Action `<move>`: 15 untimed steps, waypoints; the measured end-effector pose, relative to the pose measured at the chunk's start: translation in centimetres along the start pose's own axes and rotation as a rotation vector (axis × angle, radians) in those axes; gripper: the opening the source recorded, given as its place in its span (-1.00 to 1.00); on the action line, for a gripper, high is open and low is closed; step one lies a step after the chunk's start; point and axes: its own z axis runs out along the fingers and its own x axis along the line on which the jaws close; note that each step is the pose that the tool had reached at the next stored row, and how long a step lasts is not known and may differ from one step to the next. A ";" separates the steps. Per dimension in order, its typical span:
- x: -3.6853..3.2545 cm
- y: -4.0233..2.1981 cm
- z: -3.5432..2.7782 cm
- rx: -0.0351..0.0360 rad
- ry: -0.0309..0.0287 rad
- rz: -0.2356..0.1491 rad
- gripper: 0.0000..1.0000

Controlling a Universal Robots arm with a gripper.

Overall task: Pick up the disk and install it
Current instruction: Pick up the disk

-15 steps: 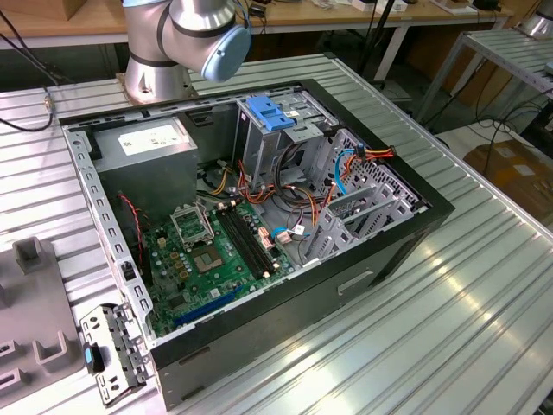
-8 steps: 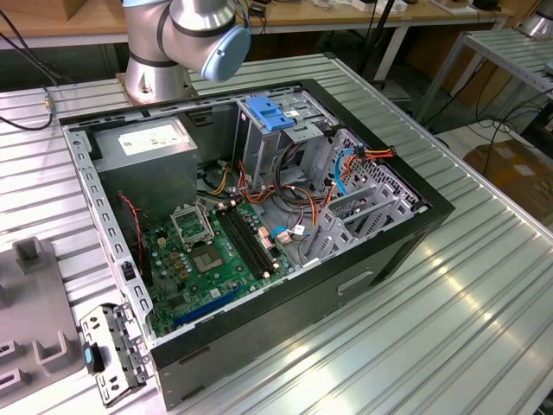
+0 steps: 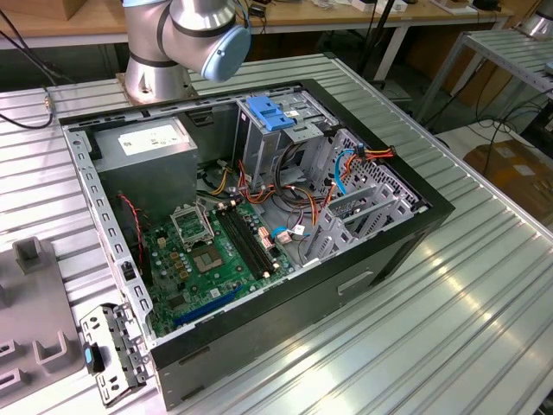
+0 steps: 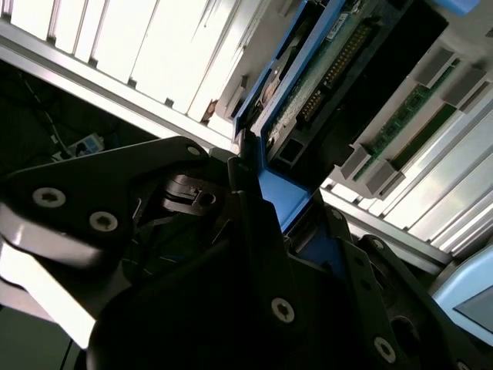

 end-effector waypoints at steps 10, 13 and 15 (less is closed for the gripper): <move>0.00 -0.01 -0.32 0.0000 0.0000 0.000 -0.25; 0.00 0.00 -0.37 -0.0001 0.0000 0.000 -0.25; 0.00 -0.01 -0.42 -0.0003 0.0001 0.000 -0.25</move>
